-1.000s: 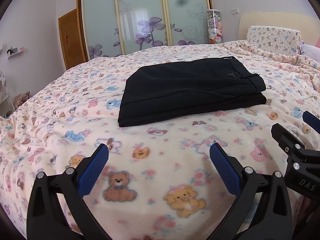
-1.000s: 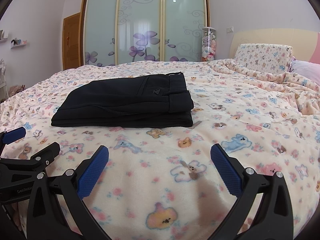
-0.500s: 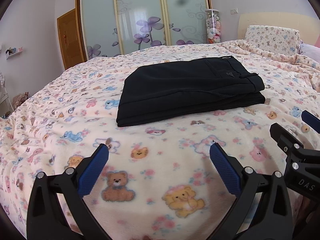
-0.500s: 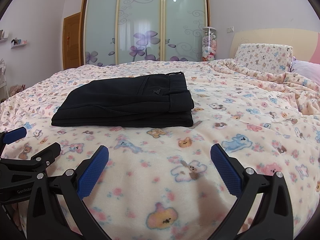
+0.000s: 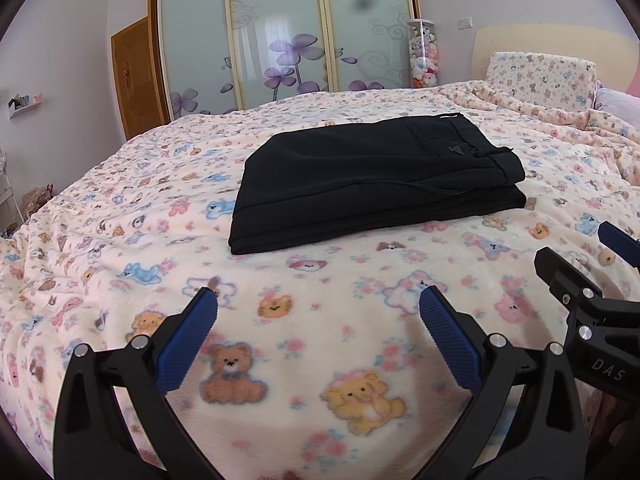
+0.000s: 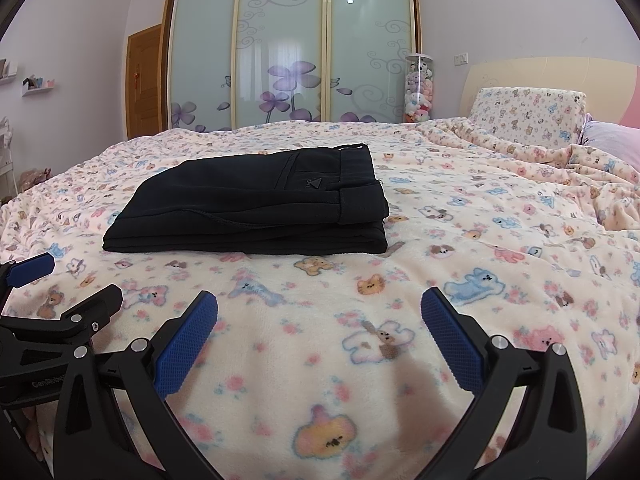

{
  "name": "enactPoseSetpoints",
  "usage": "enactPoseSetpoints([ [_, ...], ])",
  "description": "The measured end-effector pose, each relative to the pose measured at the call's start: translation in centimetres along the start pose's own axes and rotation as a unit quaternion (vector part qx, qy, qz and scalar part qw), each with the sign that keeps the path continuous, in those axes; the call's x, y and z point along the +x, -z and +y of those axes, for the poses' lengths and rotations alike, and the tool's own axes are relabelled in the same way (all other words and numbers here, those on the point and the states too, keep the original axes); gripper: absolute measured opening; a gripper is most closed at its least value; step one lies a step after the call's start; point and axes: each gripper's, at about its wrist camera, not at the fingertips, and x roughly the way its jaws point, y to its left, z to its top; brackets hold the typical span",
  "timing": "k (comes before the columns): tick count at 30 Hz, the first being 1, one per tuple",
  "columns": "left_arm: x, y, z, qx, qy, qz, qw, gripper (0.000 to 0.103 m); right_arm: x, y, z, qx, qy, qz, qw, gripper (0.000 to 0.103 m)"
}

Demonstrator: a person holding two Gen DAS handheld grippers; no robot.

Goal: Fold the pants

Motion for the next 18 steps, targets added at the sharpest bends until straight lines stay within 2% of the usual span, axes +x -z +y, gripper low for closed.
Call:
enactPoseSetpoints([
  [18, 0.00, -0.11, 0.67, -0.004, -0.005, -0.004, 1.0000, 0.101, 0.14, 0.09, 0.00, 0.000, -0.001, 0.001, 1.000, 0.102],
])
